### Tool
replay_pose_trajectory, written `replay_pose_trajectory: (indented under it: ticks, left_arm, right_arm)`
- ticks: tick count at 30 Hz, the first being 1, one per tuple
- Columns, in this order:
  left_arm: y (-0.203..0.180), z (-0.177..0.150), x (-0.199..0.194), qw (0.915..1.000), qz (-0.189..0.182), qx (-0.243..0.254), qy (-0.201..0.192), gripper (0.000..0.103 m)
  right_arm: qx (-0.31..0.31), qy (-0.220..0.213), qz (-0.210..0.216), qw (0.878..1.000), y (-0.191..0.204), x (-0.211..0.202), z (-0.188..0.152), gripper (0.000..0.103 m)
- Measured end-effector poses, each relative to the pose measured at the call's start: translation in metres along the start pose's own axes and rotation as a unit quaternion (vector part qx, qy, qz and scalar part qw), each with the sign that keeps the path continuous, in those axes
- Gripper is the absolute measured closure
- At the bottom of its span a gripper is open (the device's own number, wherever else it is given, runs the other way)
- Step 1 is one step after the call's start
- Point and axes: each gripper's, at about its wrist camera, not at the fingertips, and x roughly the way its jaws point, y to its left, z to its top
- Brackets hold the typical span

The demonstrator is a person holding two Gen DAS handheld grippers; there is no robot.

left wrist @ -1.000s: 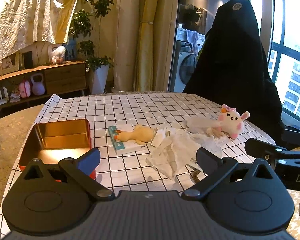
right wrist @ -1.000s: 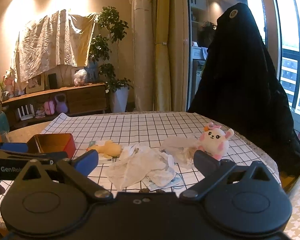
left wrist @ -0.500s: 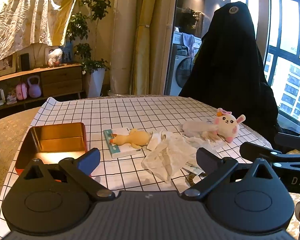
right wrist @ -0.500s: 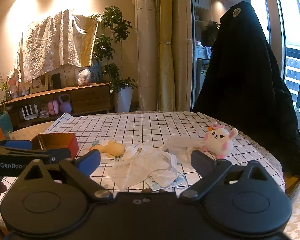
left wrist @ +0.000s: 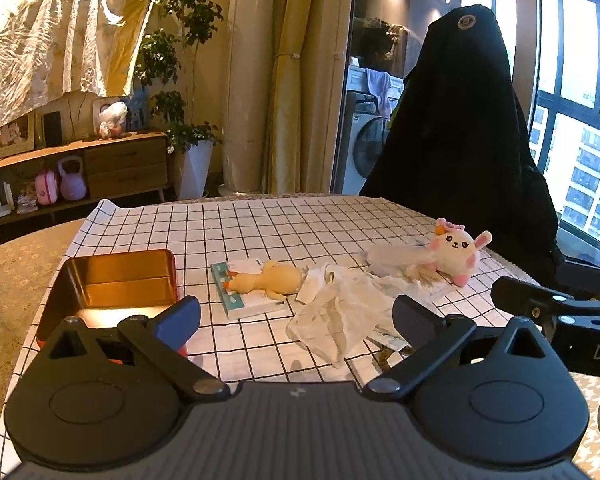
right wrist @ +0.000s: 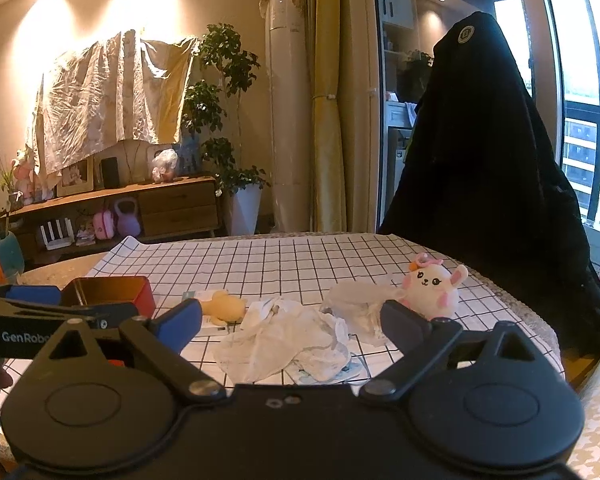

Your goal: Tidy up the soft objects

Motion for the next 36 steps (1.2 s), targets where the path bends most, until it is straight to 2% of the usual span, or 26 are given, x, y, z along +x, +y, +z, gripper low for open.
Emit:
replay_pose_trajectory:
  ticks: [10,20,24,32,36]
  left_arm:
    - [-0.005,0.001,-0.001,0.9999,0.008,0.011,-0.006,0.000]
    - [-0.007,0.003,0.015,0.9998,0.008,0.016,0.004,0.000]
    - [-0.008,0.001,0.030,0.9996,0.005,0.022,0.014,0.000]
    - [-0.009,-0.007,0.078,0.9974,-0.002,0.024,0.069,0.000]
    - [-0.011,-0.002,0.101,0.9970,0.004,0.026,0.072,0.000]
  right_arm:
    - [-0.006,0.008,-0.002,1.000,0.000,0.004,0.001,0.008]
    - [-0.012,0.019,0.011,1.000,-0.006,0.015,-0.002,0.007]
    - [-0.028,0.040,0.025,0.998,-0.011,0.025,-0.004,0.008]
    - [-0.054,0.090,0.037,0.994,-0.032,0.059,-0.017,0.011]
    - [-0.064,0.111,0.042,0.991,-0.042,0.077,-0.020,0.016]
